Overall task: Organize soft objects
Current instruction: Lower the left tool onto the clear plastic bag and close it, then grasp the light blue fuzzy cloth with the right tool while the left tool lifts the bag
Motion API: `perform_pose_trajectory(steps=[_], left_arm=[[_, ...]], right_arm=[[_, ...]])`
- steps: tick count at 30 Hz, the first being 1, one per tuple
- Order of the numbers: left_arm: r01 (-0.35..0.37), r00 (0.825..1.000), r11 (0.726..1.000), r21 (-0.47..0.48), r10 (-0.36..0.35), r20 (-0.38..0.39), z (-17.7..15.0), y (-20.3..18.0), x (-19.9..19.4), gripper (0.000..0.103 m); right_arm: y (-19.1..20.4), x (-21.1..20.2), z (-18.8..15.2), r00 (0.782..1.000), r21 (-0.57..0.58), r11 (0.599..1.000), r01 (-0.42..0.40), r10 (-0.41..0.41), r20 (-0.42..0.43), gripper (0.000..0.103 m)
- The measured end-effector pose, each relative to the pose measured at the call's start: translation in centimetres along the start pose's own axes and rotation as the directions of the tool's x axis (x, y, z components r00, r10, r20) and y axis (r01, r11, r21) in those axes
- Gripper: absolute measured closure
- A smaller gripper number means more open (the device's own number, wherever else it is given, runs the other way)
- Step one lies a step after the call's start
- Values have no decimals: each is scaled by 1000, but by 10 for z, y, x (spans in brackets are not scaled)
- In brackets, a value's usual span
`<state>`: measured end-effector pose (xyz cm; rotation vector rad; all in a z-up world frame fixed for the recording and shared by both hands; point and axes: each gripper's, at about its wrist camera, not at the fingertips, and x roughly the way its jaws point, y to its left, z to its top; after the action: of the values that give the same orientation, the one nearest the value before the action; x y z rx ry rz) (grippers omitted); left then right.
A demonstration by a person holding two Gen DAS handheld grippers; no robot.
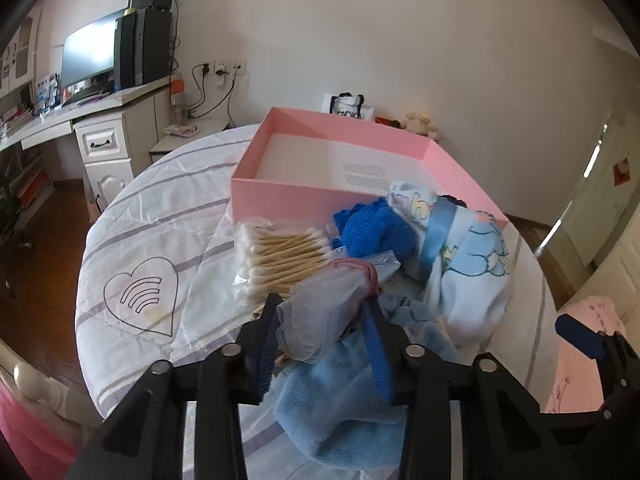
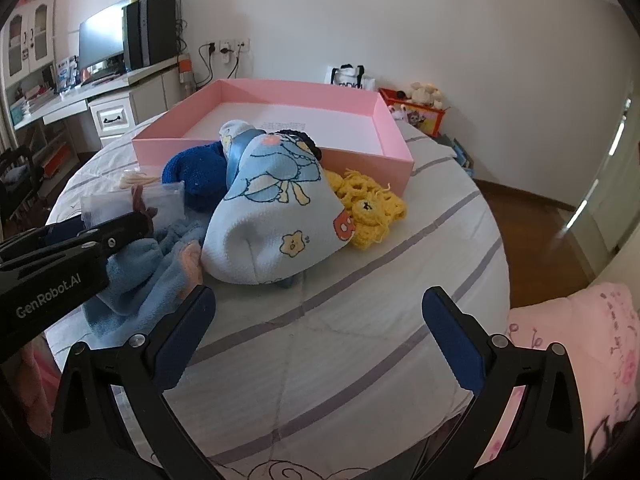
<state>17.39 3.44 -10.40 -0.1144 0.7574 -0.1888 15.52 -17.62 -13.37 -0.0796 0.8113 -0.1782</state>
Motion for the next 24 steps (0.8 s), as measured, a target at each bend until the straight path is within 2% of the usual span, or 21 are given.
perform_pose_trajectory(steps=[4,14,24], left_arm=[[19,1000,1000,-4,-19,11,0,1,-4,80],[4,998,1000,-17,-3,61,1,9,-30,84],[-58,993,996,-64,65,101,-6,32,-55,85]], right_arm=[[-2,-1,-1,1000,7,1000,1,-1,3,0],[1,-11,1,999,17,999,-40,39,28,0],[22,-11,4,984,5,984,-180,180,2,0]])
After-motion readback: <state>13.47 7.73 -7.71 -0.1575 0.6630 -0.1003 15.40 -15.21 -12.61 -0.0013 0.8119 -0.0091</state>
